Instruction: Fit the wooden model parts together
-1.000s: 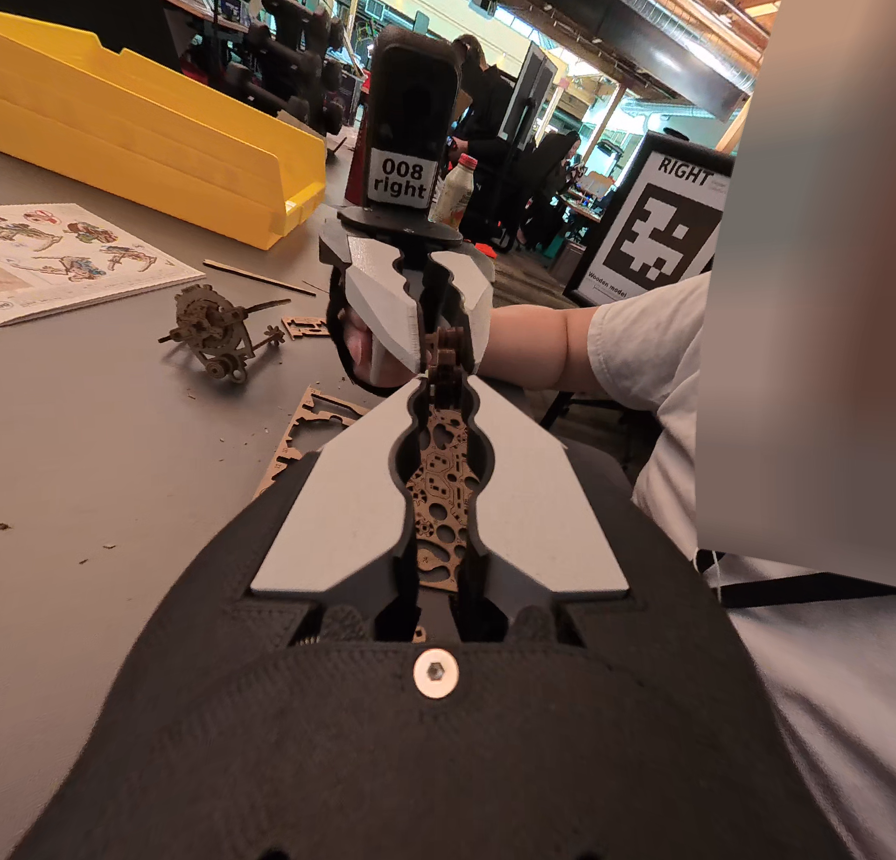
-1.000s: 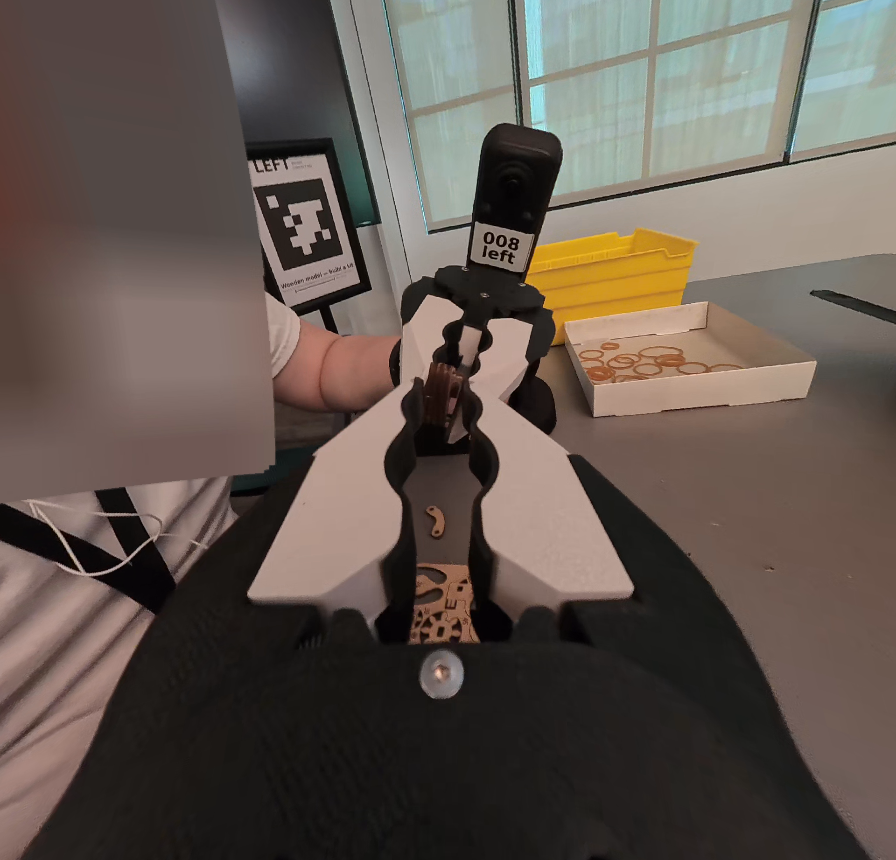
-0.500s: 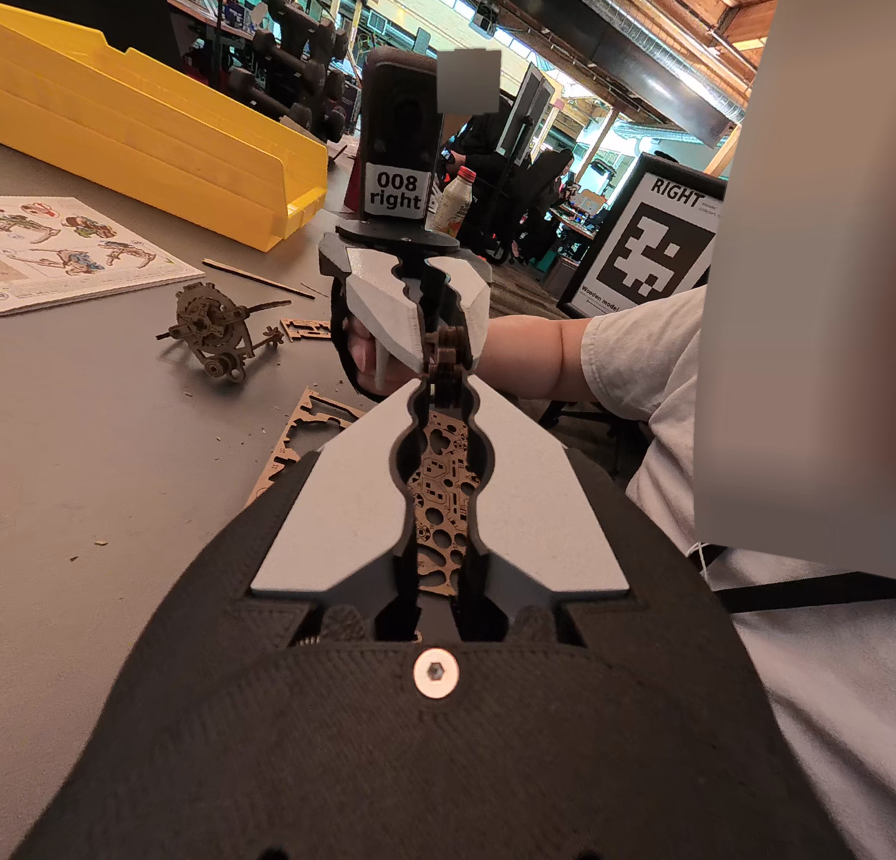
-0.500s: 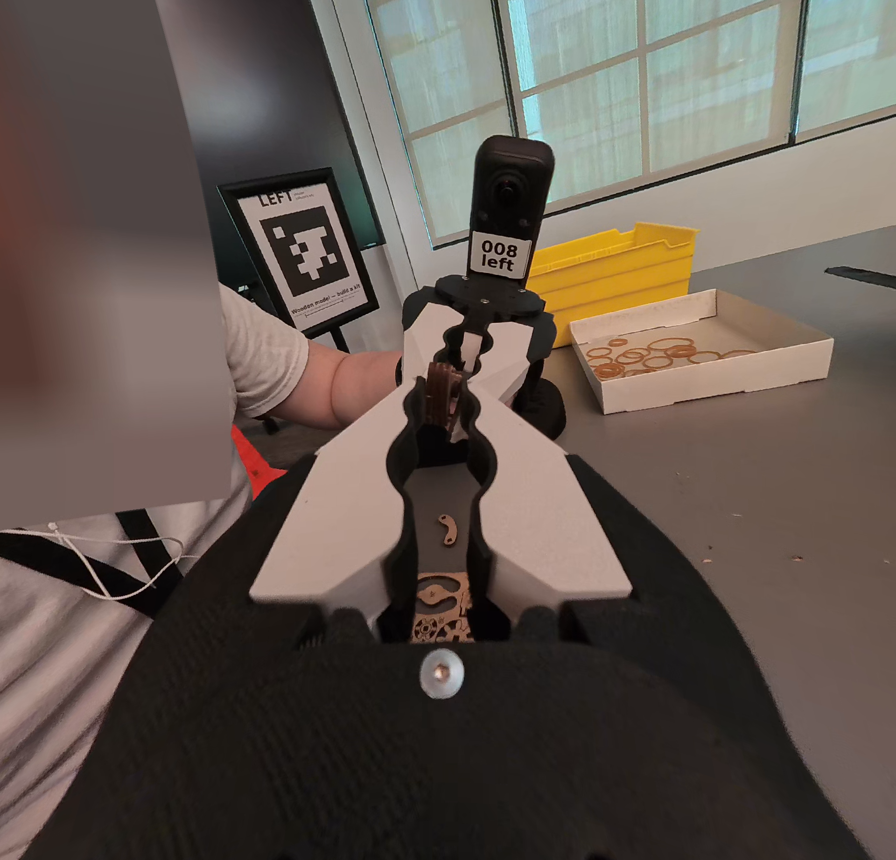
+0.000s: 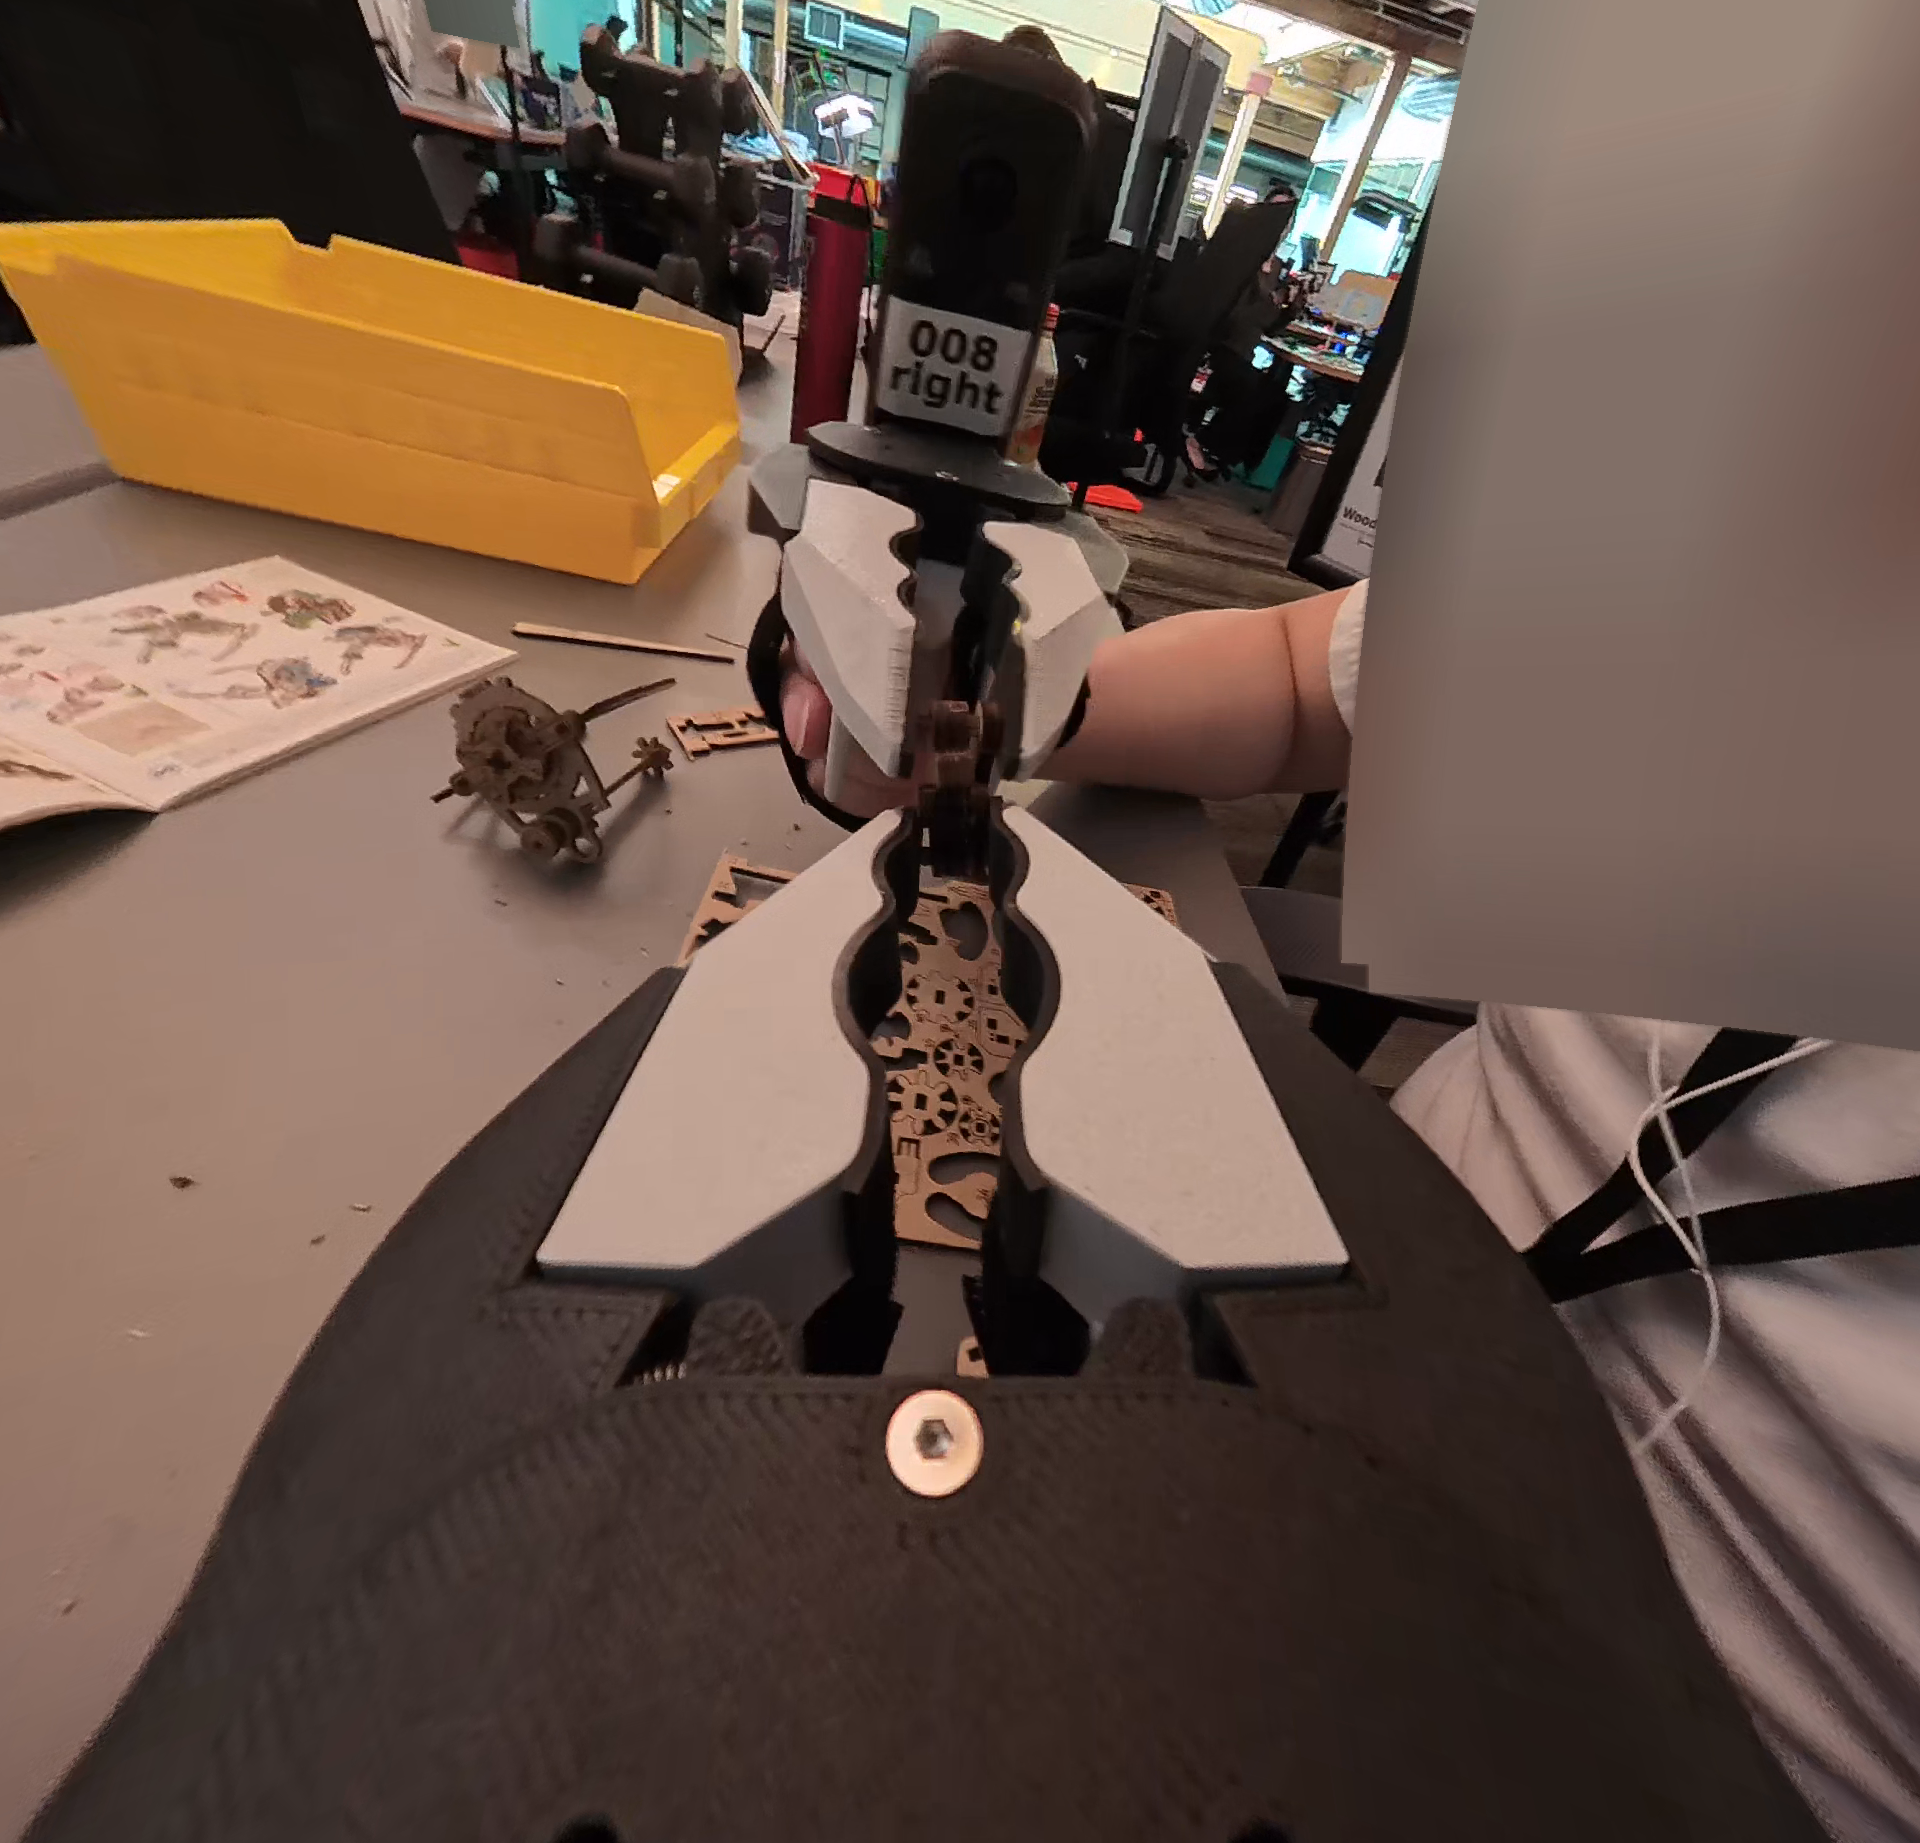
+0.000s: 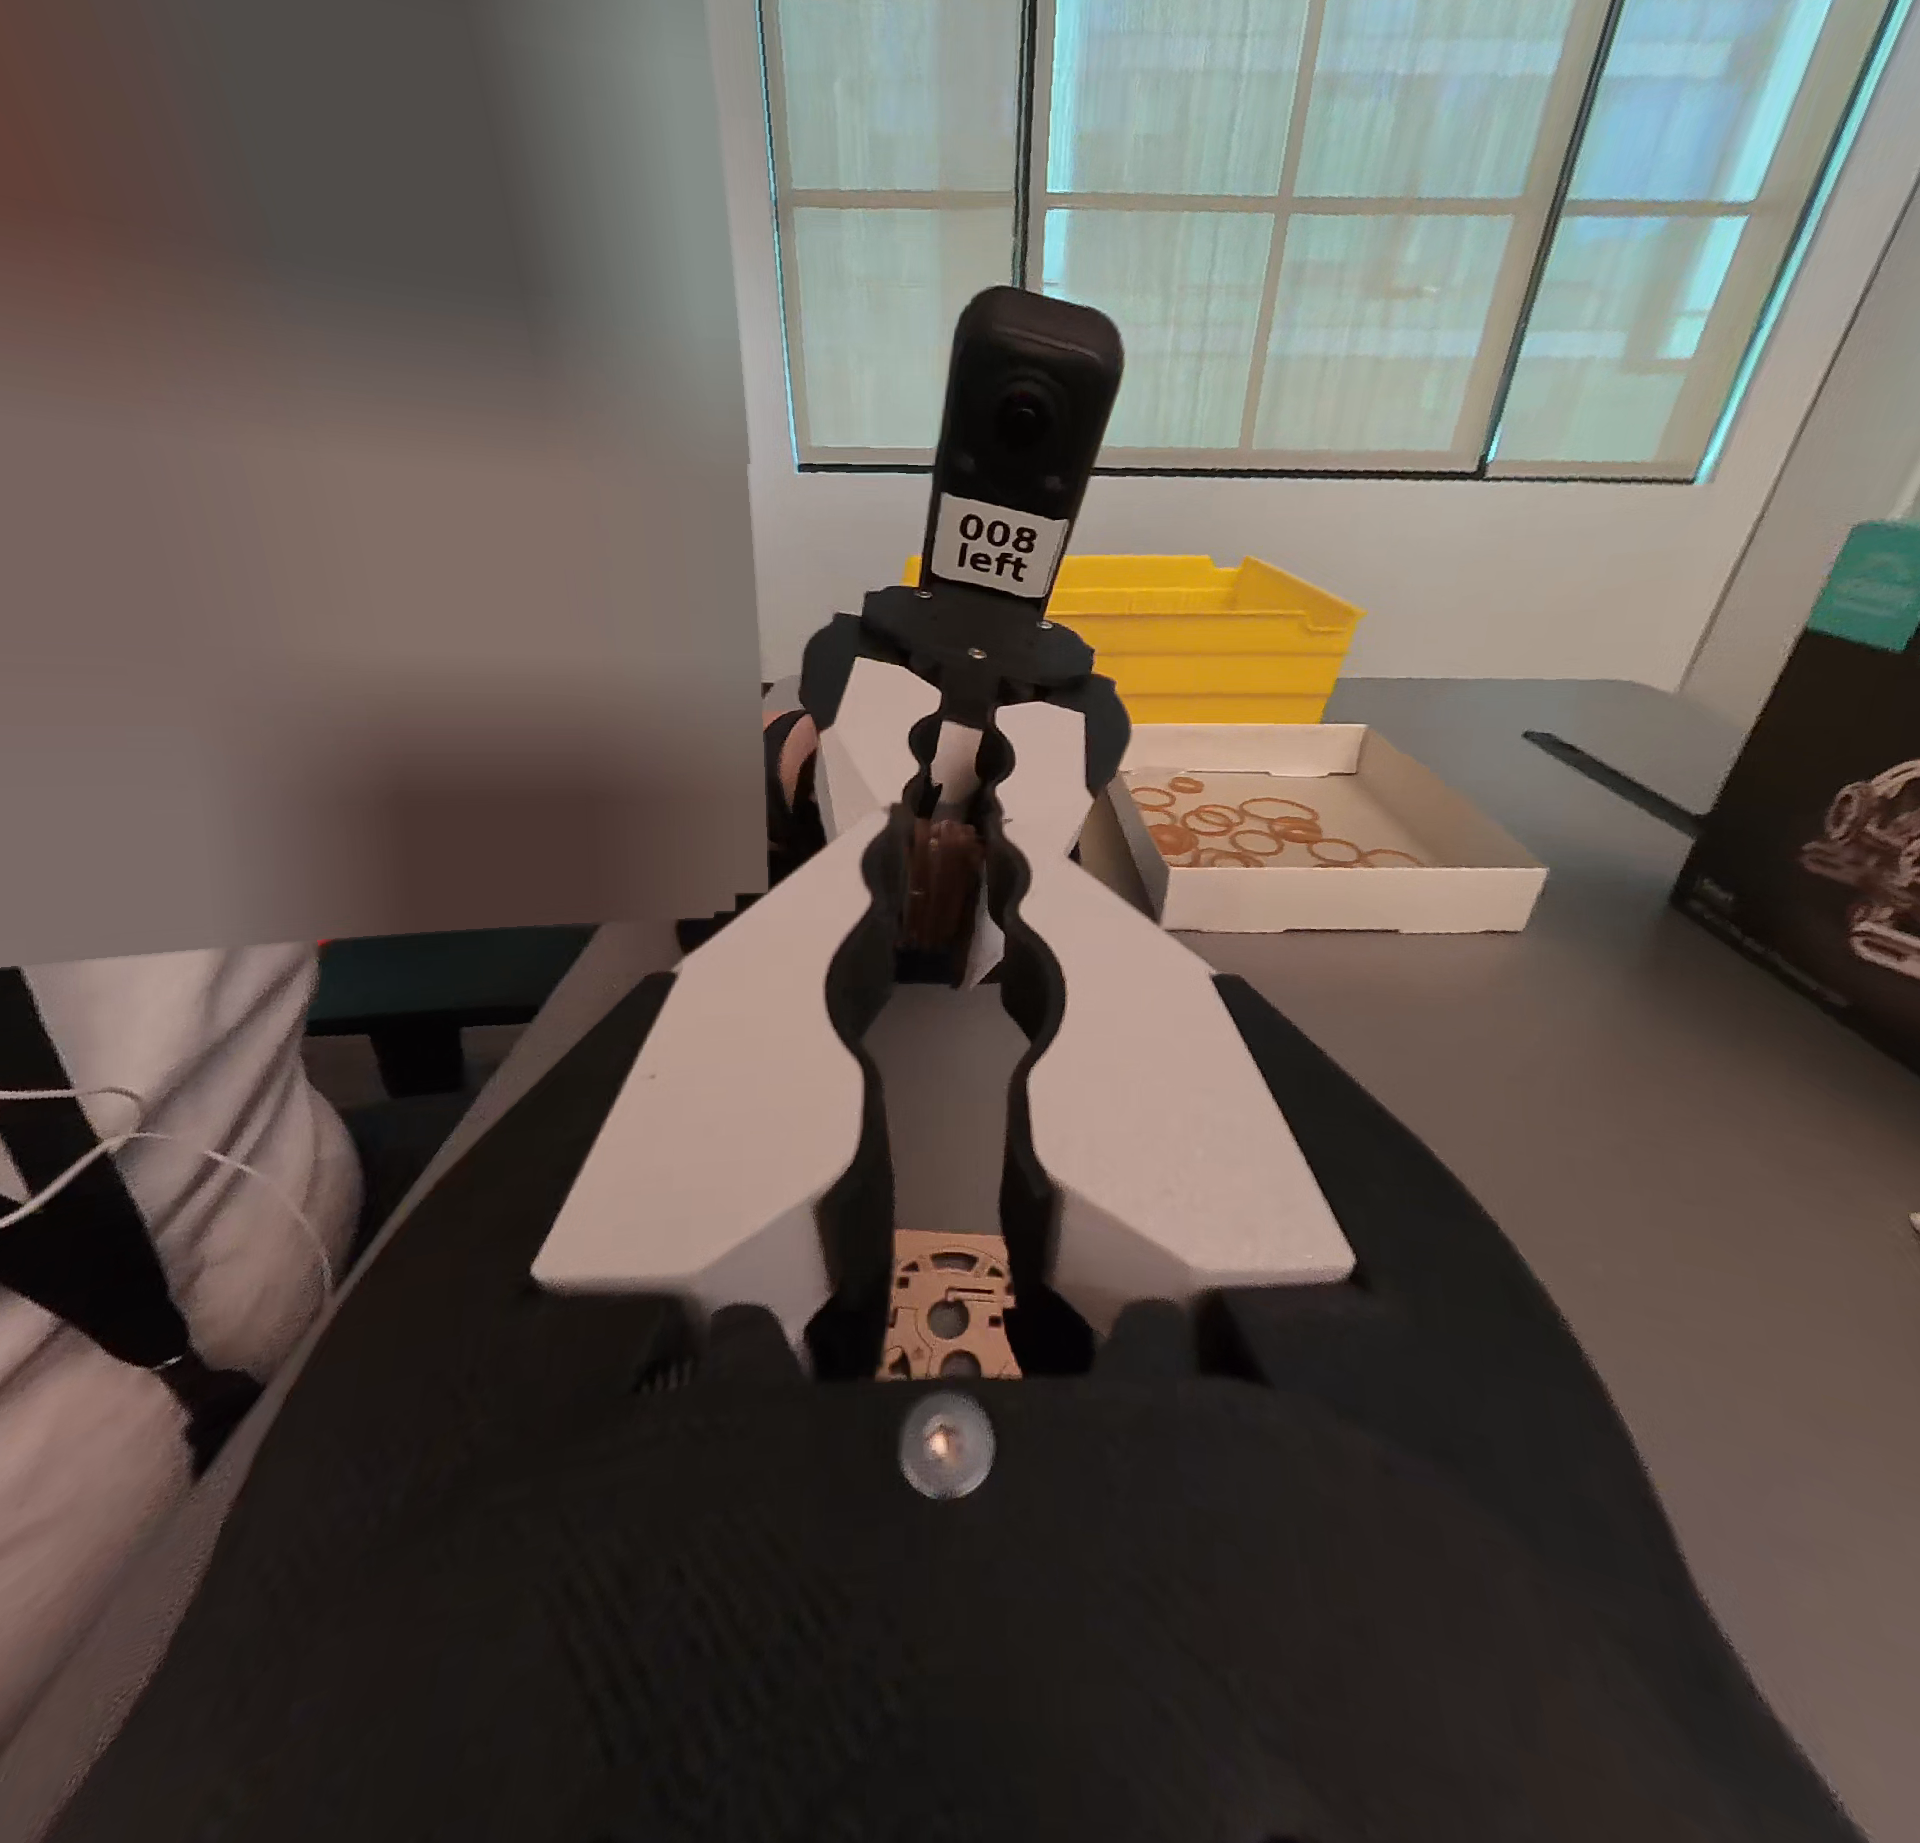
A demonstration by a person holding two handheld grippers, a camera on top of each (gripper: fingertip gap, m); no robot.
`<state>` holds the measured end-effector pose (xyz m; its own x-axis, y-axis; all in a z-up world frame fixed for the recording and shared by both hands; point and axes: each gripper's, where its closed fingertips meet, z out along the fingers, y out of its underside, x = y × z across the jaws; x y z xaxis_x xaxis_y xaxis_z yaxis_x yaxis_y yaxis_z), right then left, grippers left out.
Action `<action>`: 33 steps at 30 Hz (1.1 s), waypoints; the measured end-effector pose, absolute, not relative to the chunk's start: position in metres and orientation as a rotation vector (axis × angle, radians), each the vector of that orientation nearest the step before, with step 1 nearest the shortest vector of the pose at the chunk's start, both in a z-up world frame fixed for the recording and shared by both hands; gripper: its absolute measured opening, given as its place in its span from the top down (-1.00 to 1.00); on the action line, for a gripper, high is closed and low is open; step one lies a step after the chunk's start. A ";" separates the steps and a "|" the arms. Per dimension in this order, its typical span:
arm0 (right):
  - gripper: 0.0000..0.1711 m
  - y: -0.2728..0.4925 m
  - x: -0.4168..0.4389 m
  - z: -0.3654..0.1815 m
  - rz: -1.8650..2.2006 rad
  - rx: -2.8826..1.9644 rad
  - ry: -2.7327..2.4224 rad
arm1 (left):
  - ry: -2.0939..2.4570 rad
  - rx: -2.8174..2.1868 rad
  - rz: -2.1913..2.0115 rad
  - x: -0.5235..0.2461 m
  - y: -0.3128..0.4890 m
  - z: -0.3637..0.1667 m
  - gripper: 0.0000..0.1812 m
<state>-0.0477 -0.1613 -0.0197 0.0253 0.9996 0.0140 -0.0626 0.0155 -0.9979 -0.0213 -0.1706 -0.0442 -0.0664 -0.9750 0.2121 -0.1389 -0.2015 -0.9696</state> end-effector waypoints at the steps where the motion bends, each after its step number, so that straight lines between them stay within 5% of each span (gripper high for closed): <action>1: 0.86 -0.161 -0.048 -0.019 1.189 -1.156 -1.156 | 1.263 -1.414 -1.347 -0.021 -0.170 -0.043 0.89; 20: 0.84 -0.169 -0.040 -0.023 1.119 -1.069 -1.305 | 1.360 -1.345 -1.164 -0.021 -0.171 -0.051 0.89; 33: 0.82 -0.164 -0.035 -0.051 0.655 -1.031 -1.571 | 1.561 -1.211 -0.503 -0.030 -0.144 -0.082 0.89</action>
